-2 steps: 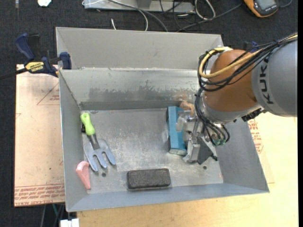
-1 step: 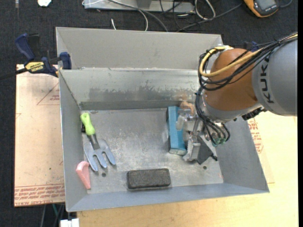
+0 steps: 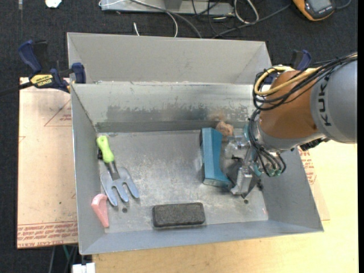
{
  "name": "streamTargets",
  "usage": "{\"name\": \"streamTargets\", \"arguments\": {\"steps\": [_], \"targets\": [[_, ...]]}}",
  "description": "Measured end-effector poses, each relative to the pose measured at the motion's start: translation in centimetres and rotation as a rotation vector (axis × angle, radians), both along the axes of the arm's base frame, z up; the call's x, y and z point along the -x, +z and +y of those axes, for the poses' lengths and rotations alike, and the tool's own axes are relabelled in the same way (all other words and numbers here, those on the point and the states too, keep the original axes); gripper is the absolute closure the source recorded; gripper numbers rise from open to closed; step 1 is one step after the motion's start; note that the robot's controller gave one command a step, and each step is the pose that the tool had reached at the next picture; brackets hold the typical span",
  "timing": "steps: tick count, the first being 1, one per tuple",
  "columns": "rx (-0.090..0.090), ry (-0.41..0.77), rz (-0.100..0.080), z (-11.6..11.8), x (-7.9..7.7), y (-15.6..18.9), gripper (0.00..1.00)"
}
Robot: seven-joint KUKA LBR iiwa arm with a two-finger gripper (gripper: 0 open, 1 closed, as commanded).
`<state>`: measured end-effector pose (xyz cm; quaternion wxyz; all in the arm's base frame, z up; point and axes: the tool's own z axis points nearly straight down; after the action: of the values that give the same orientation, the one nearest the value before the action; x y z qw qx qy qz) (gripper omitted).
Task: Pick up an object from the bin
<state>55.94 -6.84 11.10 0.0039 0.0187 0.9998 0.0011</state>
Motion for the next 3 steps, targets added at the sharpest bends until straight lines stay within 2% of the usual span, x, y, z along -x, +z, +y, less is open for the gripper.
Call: {"name": "streamTargets", "arguments": {"steps": [1, 2, 3], "targets": [[0.001, -0.014, 0.008, -3.2, 0.3, -3.3, 0.00], [0.000, 0.050, 0.006, -4.2, 2.4, -4.1, 1.00], [0.000, 0.050, 0.006, -4.2, 2.4, -4.0, 1.00]]}}
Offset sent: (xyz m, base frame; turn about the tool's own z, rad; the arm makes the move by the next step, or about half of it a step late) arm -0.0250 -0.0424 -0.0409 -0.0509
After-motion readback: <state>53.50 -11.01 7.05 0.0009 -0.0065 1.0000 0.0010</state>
